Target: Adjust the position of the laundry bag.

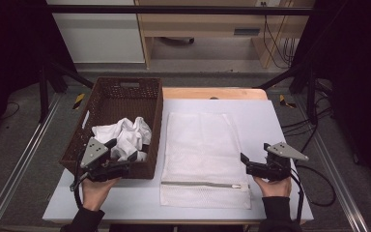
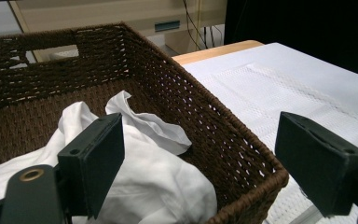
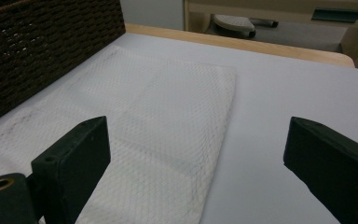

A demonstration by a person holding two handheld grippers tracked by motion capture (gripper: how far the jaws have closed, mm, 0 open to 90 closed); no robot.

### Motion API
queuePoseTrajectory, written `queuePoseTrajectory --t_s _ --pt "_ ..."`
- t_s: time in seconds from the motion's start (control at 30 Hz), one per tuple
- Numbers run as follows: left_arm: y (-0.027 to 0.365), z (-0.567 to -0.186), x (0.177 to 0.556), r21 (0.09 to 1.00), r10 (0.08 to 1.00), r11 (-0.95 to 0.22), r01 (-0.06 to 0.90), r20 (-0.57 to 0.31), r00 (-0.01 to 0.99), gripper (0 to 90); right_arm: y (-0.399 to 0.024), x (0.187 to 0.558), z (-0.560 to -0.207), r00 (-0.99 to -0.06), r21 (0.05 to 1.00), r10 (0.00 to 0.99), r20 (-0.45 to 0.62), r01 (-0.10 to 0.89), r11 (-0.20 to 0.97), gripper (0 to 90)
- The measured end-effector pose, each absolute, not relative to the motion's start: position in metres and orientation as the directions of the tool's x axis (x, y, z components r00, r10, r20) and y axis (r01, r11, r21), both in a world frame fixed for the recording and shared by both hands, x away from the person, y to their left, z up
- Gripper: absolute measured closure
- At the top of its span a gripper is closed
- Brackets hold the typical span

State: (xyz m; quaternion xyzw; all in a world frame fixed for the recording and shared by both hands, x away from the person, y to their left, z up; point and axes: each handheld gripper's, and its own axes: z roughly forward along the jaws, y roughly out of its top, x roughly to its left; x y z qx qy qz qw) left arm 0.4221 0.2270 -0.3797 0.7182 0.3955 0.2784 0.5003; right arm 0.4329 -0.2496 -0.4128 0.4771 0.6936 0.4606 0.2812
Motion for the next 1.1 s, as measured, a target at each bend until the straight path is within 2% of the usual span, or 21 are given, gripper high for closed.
queuePoseTrajectory --t_s 0.33,0.57,0.77,0.97,1.07,1.1 --pt "0.207 -0.381 0.419 0.935 0.825 -0.206 0.288 0.007 0.566 18.4 -0.242 0.434 -0.415 -0.411 0.899 0.909 0.071 0.421 0.12 9.9" --pt "0.191 -0.379 0.408 0.94 0.786 -0.211 0.267 0.001 0.618 27.4 -0.236 0.434 -0.417 -0.435 0.892 0.896 0.093 0.437 0.119 13.5" --pt "0.177 -0.378 0.398 0.939 0.752 -0.233 0.251 0.011 0.659 34.7 -0.232 0.435 -0.42 -0.454 0.881 0.884 0.11 0.457 0.125 18.8" --pt "0.165 -0.384 0.393 0.926 0.719 -0.26 0.273 -0.003 0.695 41.5 -0.228 0.435 -0.426 -0.466 0.861 0.876 0.125 0.49 0.138 26.9" --pt "0.159 -0.39 0.39 0.914 0.707 -0.288 0.286 0.001 0.707 43.9 -0.228 0.435 -0.428 -0.46 0.854 0.879 0.124 0.5 0.141 28.0" --pt "0.156 -0.395 0.388 0.902 0.697 -0.313 0.298 0.006 0.717 44.7 -0.228 0.435 -0.431 -0.463 0.844 0.876 0.133 0.517 0.145 32.3"
